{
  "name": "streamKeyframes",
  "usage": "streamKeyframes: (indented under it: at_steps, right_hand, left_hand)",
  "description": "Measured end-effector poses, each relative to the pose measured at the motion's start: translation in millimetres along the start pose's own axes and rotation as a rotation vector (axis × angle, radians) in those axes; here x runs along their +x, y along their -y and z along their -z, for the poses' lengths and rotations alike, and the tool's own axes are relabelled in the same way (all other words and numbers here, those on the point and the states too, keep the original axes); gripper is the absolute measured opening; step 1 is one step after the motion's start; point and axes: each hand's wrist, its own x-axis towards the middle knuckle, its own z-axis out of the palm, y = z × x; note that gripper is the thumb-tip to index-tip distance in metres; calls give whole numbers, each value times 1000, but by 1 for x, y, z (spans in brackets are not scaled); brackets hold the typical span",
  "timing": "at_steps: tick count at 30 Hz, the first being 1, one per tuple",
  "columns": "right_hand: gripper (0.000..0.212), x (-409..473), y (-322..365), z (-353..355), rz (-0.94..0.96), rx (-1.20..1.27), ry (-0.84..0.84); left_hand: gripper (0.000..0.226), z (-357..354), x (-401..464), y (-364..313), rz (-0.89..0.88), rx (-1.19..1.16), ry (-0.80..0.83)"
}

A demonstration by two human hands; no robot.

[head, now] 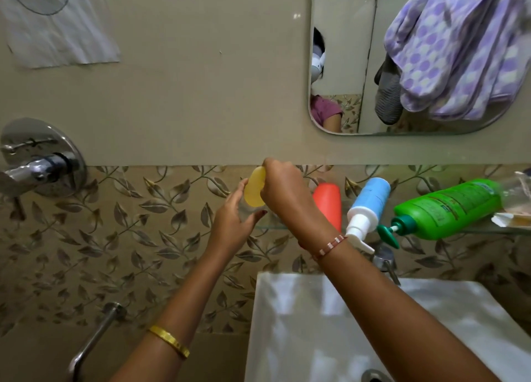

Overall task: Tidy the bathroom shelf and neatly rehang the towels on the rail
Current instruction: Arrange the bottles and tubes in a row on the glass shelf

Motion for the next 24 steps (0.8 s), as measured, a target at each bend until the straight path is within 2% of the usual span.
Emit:
streamKeyframes:
  at_steps: [4, 8, 11, 14, 17, 21, 24]
  right_hand:
    - [19, 16, 3, 2, -46, -18, 43]
    - [25, 29, 6, 5, -87, 12, 84]
    - [23, 37, 5, 8, -121, 146, 148]
    - [36, 40, -2, 15, -206, 347, 240]
    - [34, 40, -13, 19, -184, 136, 272]
    - [36, 28, -18, 11, -86, -277, 521]
    - [42, 24, -16, 2, -40, -427, 523]
  left_hand:
    - [72, -3, 10, 0, -54, 43, -35]
    - [64, -3, 18, 1, -79, -40, -31]
    - [55, -1, 24, 4, -82, -91, 27]
    - [49, 4, 30, 10, 8, -196, 77]
    - [55, 6, 35, 18, 100, -265, 149]
    - [59, 5, 37, 20, 123, -287, 222]
    - [58, 3, 35, 19, 133, -313, 243]
